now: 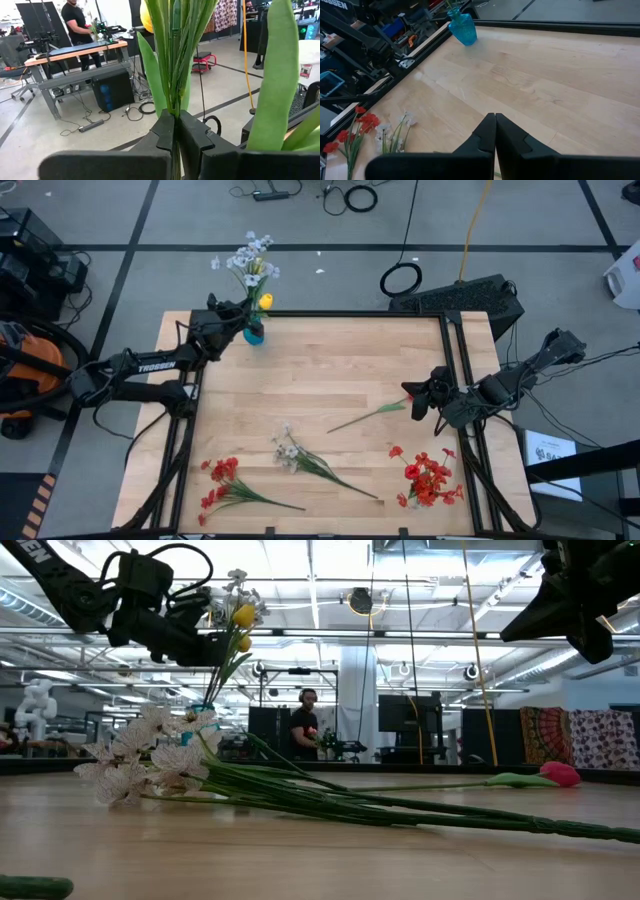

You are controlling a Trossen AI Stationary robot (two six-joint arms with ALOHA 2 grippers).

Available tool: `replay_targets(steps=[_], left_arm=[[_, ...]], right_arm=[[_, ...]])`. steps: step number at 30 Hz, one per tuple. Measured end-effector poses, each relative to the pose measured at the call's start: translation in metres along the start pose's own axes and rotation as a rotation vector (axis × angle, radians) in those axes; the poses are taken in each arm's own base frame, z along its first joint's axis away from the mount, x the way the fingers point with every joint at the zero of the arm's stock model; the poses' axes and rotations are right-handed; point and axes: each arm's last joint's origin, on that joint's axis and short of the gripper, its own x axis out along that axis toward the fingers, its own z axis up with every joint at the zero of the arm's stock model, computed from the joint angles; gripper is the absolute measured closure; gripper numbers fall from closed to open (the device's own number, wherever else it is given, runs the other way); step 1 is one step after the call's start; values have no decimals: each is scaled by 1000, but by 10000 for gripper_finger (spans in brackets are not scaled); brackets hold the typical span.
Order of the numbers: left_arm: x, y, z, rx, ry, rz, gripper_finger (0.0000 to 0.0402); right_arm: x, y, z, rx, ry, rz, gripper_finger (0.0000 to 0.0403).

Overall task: Sort flowers into vase by color
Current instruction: Put the top white flowers into the blue vase

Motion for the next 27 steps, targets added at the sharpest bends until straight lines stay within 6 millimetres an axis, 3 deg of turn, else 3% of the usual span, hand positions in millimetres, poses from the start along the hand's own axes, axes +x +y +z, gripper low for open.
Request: replay_targets(steps=[13, 21, 27], left_arm=[[-1, -1, -6, -43, 55, 10, 298], [-9, -4, -9, -42, 134, -20, 293], [-25, -5, 1, -57, 137, -55, 292]], right_arm=[[0, -1, 0, -6, 2, -3, 403], [0, -1, 0, -8, 2, -3, 403], [0, -1, 0, -14, 3, -4, 403]])
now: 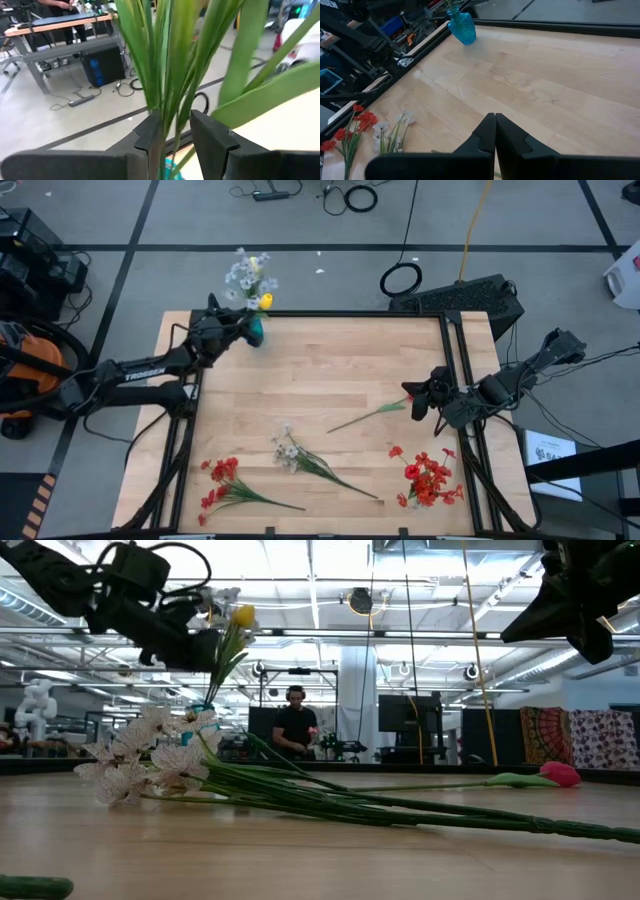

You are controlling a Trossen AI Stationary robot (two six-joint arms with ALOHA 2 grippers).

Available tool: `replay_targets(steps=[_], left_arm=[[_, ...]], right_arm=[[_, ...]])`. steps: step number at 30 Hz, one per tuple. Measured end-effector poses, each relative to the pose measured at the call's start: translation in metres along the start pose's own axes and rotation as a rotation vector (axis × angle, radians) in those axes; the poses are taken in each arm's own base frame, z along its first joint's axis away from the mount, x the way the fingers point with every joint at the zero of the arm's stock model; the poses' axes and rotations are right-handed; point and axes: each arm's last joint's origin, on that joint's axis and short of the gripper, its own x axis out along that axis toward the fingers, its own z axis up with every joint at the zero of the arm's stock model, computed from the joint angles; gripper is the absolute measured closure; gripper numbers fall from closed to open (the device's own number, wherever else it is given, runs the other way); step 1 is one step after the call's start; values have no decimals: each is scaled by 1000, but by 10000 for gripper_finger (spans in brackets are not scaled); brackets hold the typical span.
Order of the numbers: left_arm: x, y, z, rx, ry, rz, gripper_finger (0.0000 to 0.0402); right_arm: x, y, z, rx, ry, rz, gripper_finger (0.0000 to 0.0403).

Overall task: Sort flowers into vase by color
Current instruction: Put the top white flowers into the blue vase, then put the red tulip into the transparent vase

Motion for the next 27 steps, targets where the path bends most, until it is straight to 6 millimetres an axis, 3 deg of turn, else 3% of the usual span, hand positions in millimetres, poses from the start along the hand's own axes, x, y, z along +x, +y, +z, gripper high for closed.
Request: replay_targets(steps=[7, 13, 27], left_arm=[[-22, -1, 8, -9, -14, -44, 292], [-40, -5, 4, -117, 47, -76, 295], [-67, -48, 0, -212, 197, -288, 350]], right_arm=[[0, 0, 0, -20, 1, 0, 403], [0, 0, 0, -21, 1, 0, 403], [0, 0, 0, -63, 0, 0, 403]])
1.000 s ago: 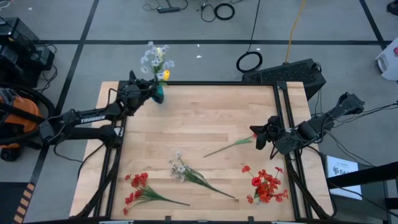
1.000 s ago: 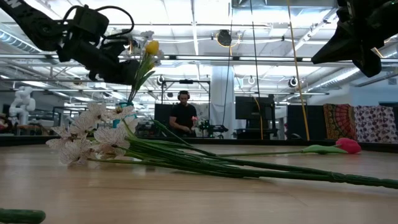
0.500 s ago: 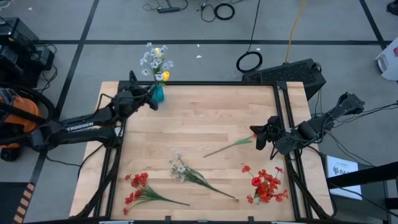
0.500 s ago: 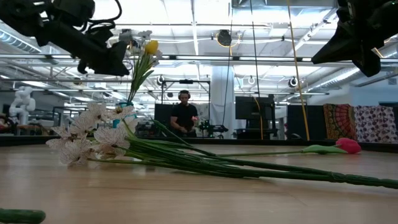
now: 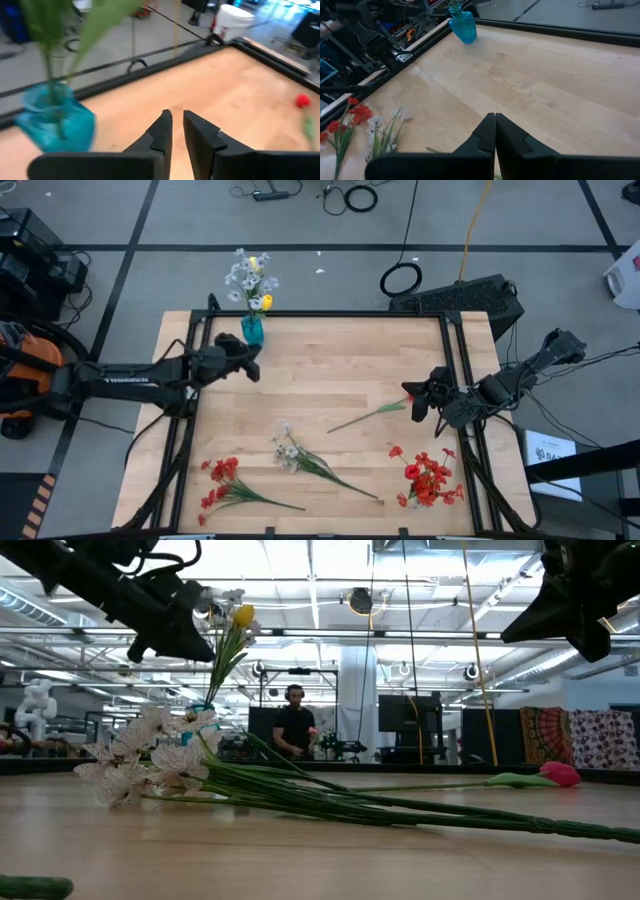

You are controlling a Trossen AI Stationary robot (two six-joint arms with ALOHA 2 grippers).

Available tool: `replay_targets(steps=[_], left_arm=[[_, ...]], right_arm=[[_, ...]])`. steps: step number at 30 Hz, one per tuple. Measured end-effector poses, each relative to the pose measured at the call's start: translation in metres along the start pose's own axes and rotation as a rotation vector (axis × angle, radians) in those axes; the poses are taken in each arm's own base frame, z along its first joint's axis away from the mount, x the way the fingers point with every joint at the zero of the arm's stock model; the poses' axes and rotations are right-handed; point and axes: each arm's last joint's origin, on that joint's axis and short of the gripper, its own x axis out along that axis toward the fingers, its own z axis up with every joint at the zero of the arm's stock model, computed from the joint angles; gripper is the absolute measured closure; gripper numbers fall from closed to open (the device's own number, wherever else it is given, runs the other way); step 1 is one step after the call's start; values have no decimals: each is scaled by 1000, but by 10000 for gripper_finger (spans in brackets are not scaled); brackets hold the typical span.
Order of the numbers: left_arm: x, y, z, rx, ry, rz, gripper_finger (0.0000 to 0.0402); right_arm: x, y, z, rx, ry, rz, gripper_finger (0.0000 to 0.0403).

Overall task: Sort flowers into vase by color
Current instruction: Put the red tulip into the transparent vase

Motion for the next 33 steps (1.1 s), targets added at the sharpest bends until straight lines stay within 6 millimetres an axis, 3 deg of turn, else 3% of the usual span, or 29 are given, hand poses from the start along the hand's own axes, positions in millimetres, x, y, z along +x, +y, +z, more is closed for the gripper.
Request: replay_targets(steps=[7, 15, 26, 33], left_arm=[[-8, -23, -14, -10, 76, -144, 395], [-9, -41, -33, -91, 172, -187, 399], [-4, -47, -44, -131, 234, -179, 400], [-4, -47, -44, -79, 235, -190, 401]], right_arm=[[4, 0, 3, 15, 16, -3, 403], [25, 8, 10, 48, 40, 22, 403], [54, 13, 6, 182, 93, -25, 403], [70, 20, 8, 288, 188, -190, 403]])
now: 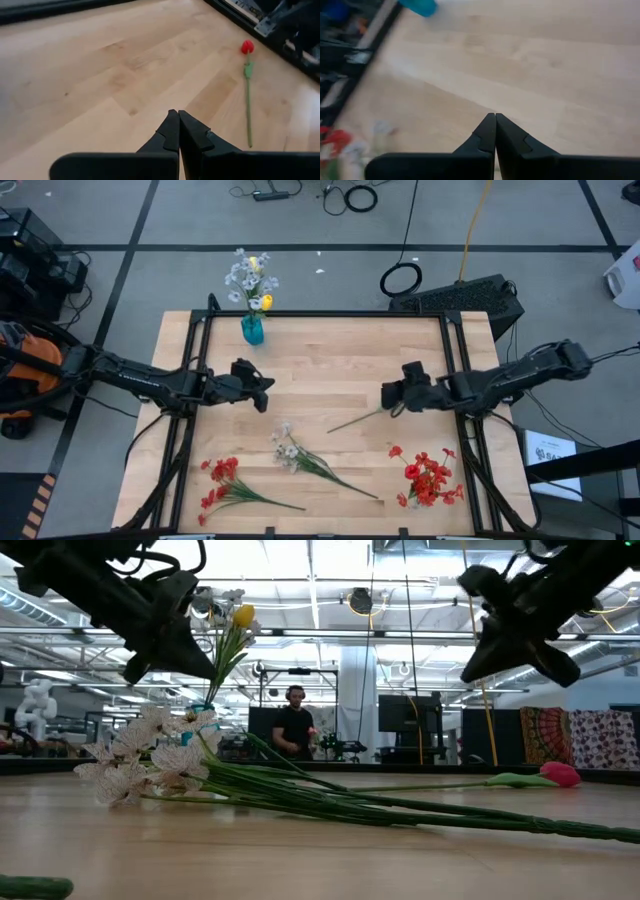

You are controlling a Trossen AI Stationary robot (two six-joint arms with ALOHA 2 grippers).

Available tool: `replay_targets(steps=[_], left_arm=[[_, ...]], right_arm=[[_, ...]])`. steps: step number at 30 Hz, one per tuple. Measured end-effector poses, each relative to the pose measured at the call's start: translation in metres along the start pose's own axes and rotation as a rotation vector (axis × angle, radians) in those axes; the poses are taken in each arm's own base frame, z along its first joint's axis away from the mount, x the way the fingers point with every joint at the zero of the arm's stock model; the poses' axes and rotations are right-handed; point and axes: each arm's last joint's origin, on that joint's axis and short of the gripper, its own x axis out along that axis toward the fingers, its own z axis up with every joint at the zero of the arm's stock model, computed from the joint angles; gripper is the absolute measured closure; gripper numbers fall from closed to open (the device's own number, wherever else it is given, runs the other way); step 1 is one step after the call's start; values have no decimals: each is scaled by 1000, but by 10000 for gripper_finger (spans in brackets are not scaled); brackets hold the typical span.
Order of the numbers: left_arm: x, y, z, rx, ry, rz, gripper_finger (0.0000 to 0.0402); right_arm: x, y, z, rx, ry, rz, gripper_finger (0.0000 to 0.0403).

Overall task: Sort flowers into vase by color
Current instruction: Put the red tulip into the transparent vase

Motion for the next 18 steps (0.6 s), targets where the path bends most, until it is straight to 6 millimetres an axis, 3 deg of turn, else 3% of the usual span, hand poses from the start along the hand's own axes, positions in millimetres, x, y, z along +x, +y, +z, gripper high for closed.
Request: replay_targets(steps=[9, 14, 18], left_arm=[[0, 0, 0, 87, 11, -13, 401], [0, 0, 0, 96, 11, -12, 388], [0, 0, 0, 203, 15, -17, 384]], right_arm=[[10, 25, 20, 223, 31, -355, 403], [17, 21, 18, 438, 88, -575, 403], [21, 18, 11, 633, 116, -682, 403]])
